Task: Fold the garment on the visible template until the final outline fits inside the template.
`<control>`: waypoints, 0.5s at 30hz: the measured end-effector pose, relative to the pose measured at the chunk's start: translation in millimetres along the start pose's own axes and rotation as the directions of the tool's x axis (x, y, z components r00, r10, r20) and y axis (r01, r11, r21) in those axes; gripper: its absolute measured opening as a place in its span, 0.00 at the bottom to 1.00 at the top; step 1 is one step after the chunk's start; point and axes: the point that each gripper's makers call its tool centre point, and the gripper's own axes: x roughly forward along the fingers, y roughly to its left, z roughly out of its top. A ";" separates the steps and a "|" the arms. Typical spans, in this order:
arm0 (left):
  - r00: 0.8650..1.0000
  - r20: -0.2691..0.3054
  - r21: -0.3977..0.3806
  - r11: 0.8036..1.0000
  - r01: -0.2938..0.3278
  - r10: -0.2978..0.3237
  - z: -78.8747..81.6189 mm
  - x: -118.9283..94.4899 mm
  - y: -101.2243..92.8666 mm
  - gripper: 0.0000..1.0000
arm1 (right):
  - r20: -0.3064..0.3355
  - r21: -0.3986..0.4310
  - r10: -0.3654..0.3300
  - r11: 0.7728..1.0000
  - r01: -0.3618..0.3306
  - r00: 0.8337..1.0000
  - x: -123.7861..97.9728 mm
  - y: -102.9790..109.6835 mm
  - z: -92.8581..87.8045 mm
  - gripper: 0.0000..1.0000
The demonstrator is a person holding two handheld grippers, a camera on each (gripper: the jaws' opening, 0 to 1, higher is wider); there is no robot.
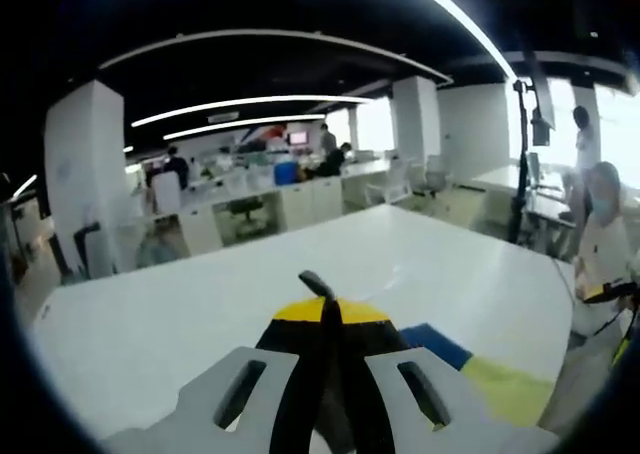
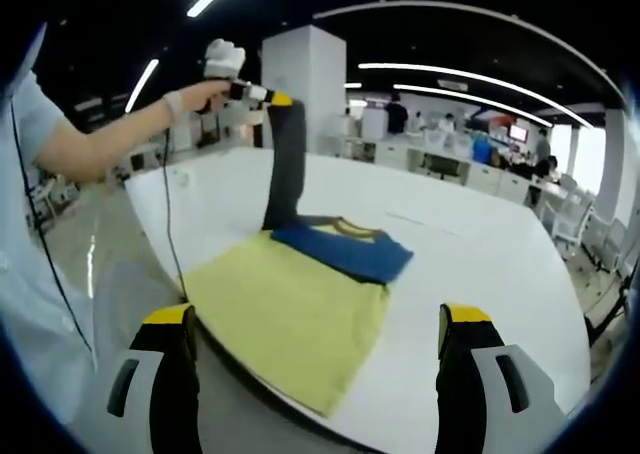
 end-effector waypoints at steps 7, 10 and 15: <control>1.000 -0.010 -0.008 1.000 0.016 -0.016 -8.2 9.3 -13.1 0.00 | -0.014 -0.005 0.018 1.000 -0.018 1.000 -0.4 0.9 -5.7 1.00; 1.000 -0.017 -0.014 1.000 0.023 -0.023 -12.4 13.9 -17.4 0.00 | -0.016 -0.002 0.023 1.000 -0.023 1.000 -0.6 1.0 -7.4 1.00; 0.999 -0.023 -0.022 0.999 0.034 -0.034 -16.1 21.3 -25.8 0.00 | -0.019 0.004 0.025 1.000 -0.025 1.000 -1.8 -1.3 -10.0 1.00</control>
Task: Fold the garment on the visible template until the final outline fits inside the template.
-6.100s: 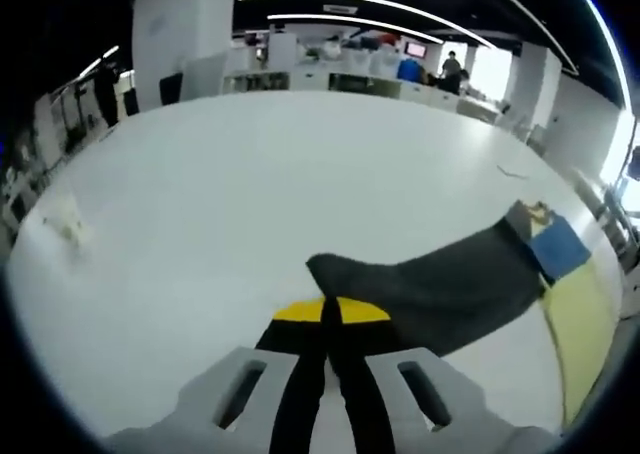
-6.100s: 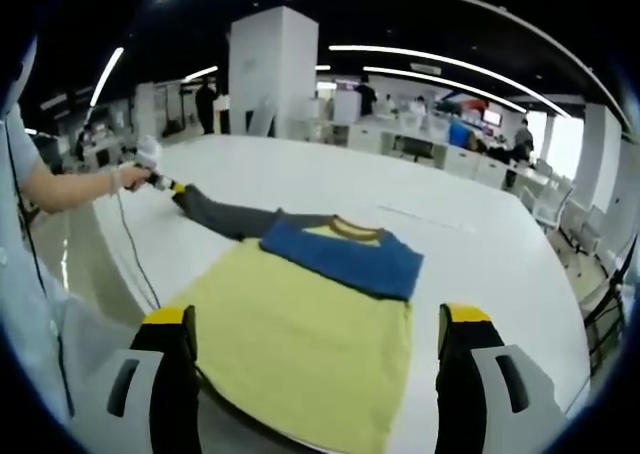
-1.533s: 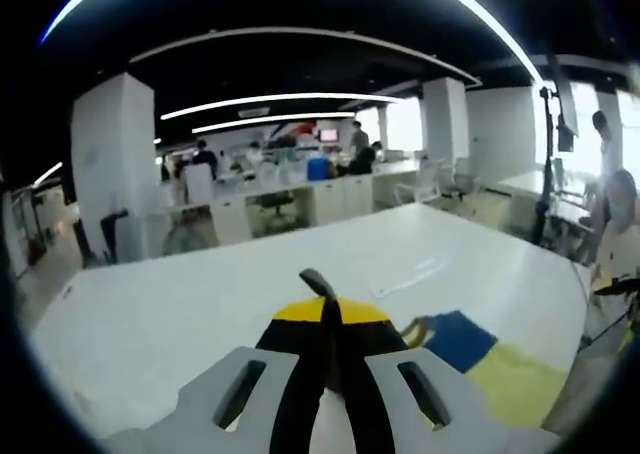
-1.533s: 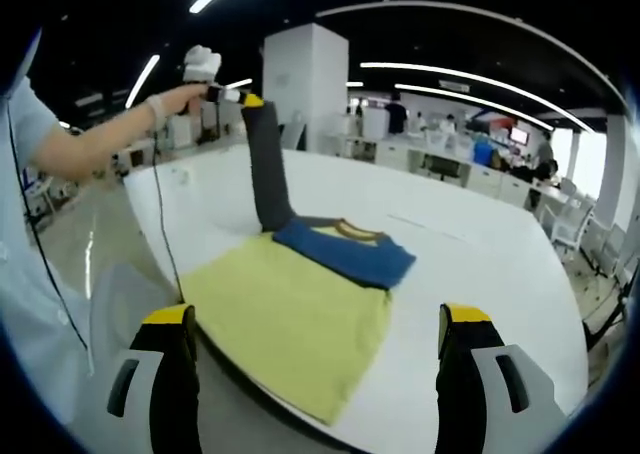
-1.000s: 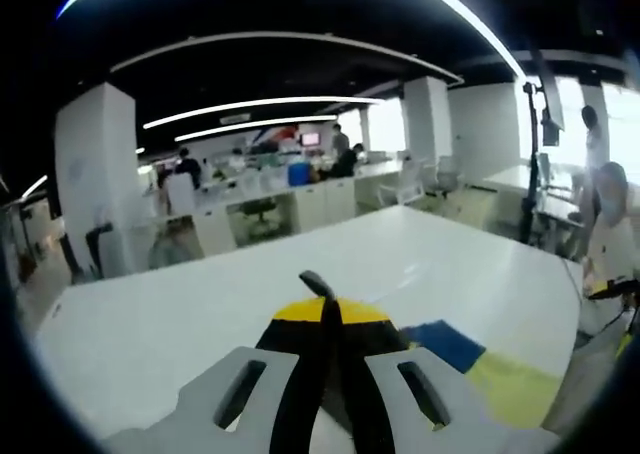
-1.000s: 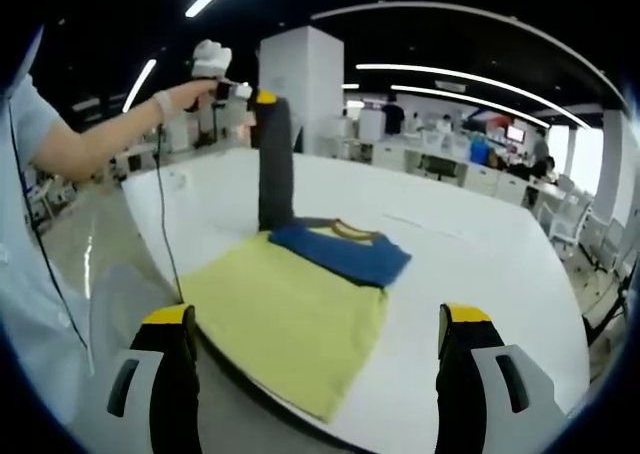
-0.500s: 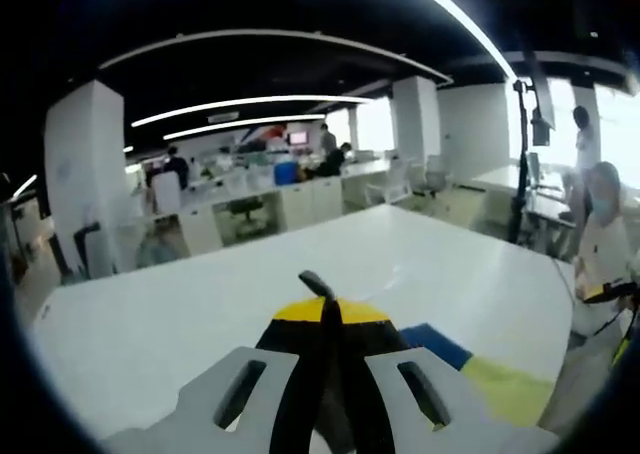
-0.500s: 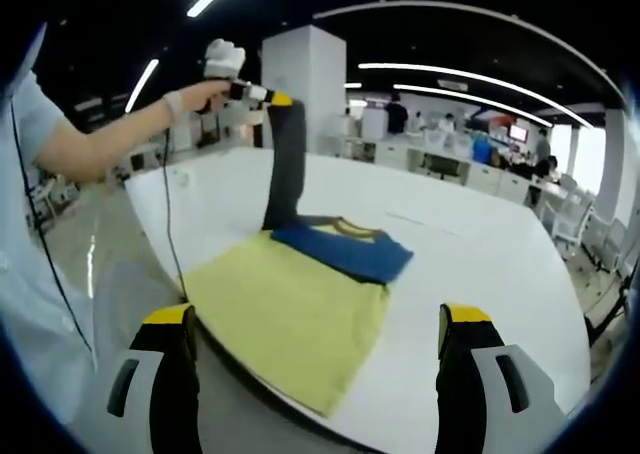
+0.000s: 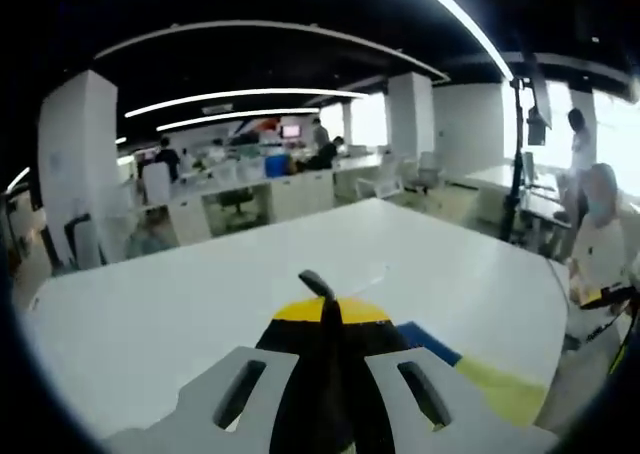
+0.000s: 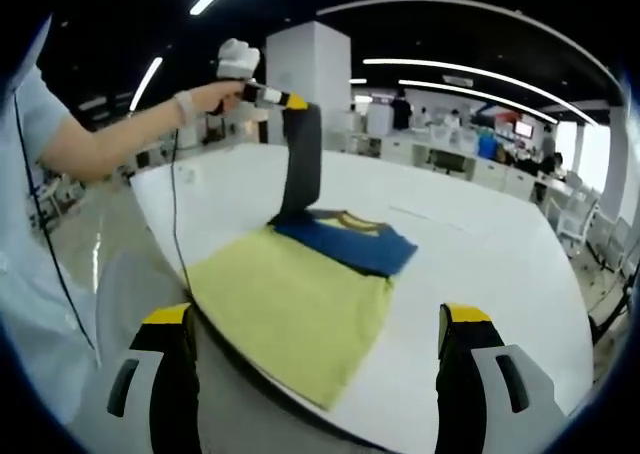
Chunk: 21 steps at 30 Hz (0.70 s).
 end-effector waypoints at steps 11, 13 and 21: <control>0.999 -0.038 -0.003 0.999 0.036 -0.036 -16.8 22.7 -16.7 0.00 | -0.003 0.023 -0.022 0.999 0.022 1.000 -3.5 -8.9 -4.5 1.00; 0.998 -0.044 -0.005 0.999 0.044 -0.044 -21.0 27.2 -19.8 0.00 | -0.003 0.026 -0.024 0.999 0.024 1.000 -3.6 -9.1 -4.8 1.00; 0.994 -0.070 -0.008 0.997 0.081 -0.082 -34.2 43.5 -33.2 0.00 | -0.009 0.047 -0.034 0.998 0.034 0.999 -1.8 -9.4 -6.7 1.00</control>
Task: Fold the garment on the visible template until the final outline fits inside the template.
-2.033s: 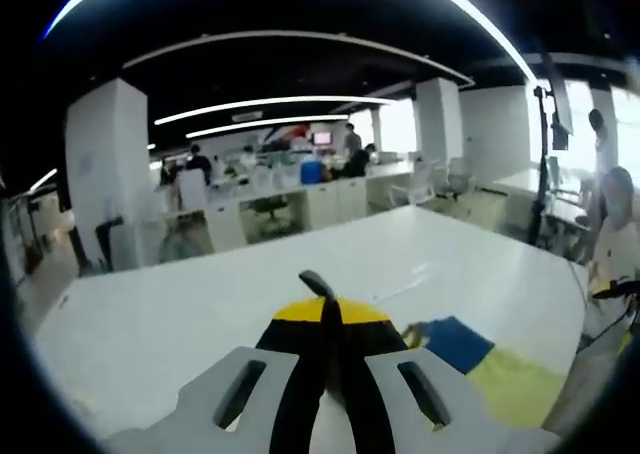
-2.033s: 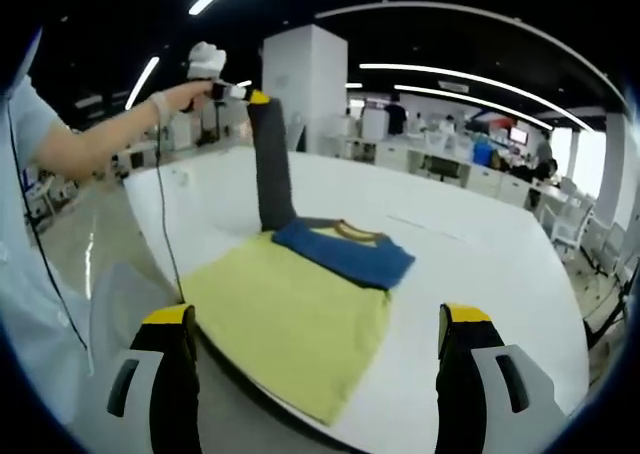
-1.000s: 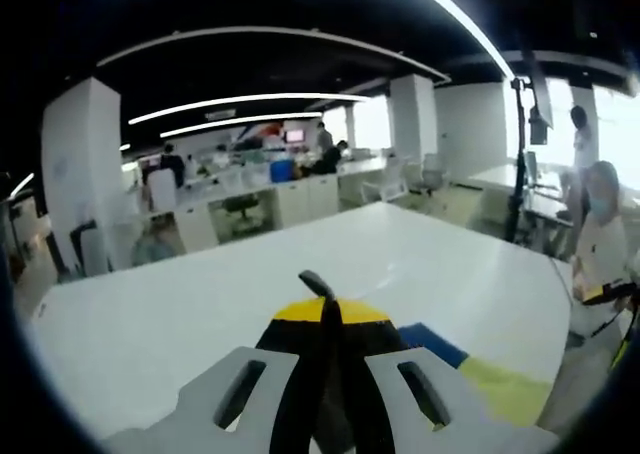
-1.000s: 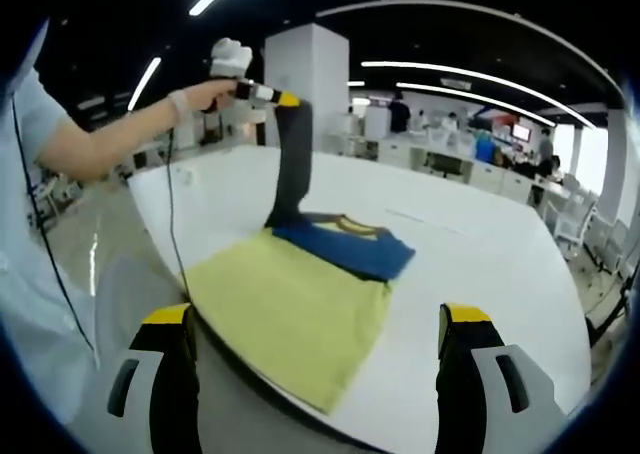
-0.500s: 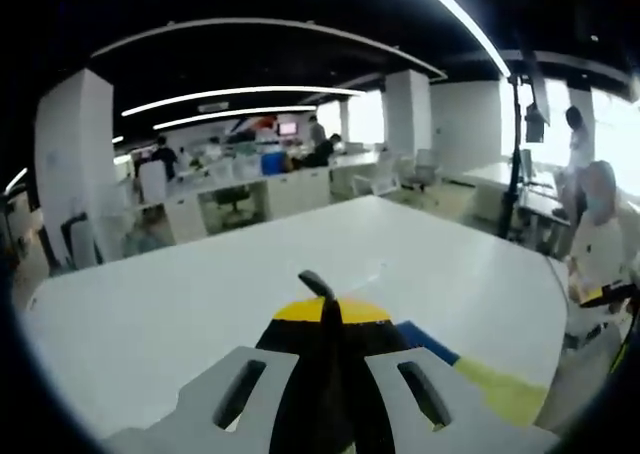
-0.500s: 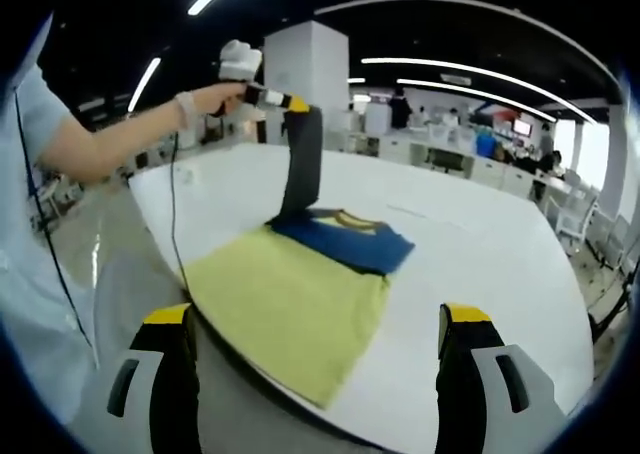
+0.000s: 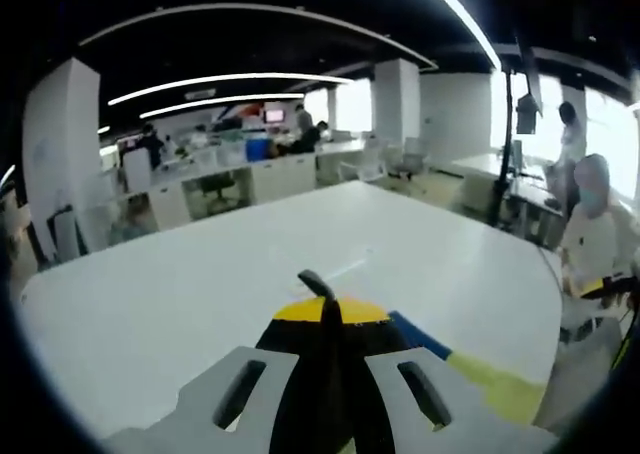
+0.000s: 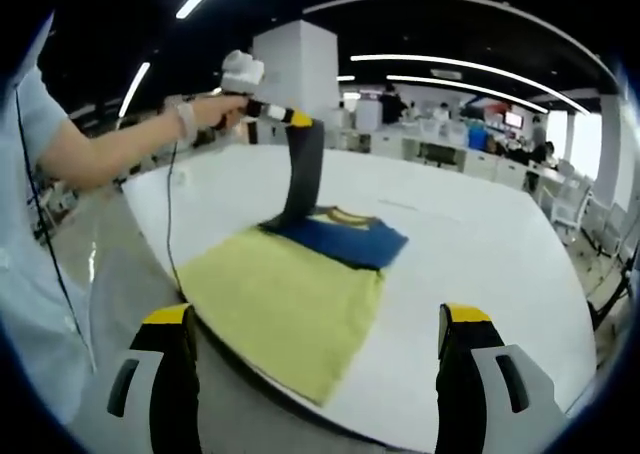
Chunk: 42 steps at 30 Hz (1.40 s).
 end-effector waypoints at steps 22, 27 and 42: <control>0.994 -0.062 -0.025 0.996 0.083 -0.085 -29.2 37.6 -33.4 0.00 | -0.017 0.036 -0.045 0.998 0.045 0.999 -1.7 0.2 -7.8 1.00; 0.993 -0.072 -0.034 0.995 0.094 -0.097 -35.5 45.3 -40.4 0.00 | -0.015 0.044 -0.057 0.997 0.058 0.998 -3.0 -1.7 -8.2 1.00; 0.982 -0.122 -0.053 0.989 0.140 -0.146 -59.8 66.0 -62.5 0.00 | -0.036 0.058 -0.070 0.996 0.072 0.997 0.3 -3.0 -16.6 1.00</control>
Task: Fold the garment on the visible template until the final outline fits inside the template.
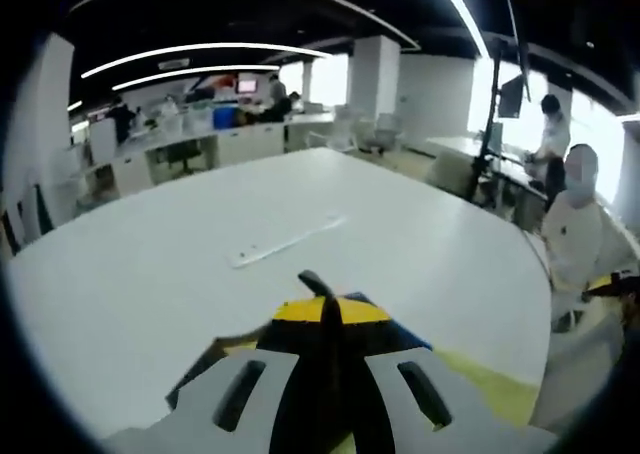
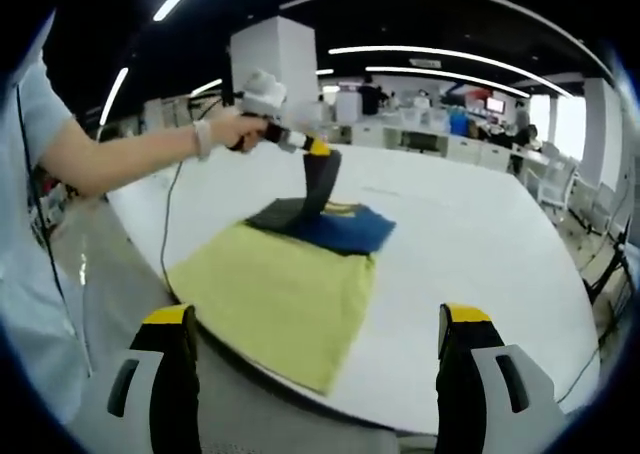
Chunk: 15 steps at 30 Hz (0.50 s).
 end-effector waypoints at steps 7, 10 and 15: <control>1.000 -0.023 -0.007 1.000 0.006 -0.006 -11.3 10.8 -1.3 0.00 | -0.007 0.006 -0.003 1.000 0.003 1.000 0.7 -0.7 -2.3 1.00; 1.000 -0.023 -0.017 1.000 0.006 -0.007 -14.3 15.7 -2.0 0.00 | -0.013 0.005 -0.003 1.000 0.003 1.000 1.6 -0.5 -3.7 1.00; 0.999 -0.038 -0.019 1.000 0.012 -0.013 -21.4 22.1 -5.5 0.00 | -0.013 0.010 -0.006 1.000 0.006 1.000 2.0 -1.7 -3.7 1.00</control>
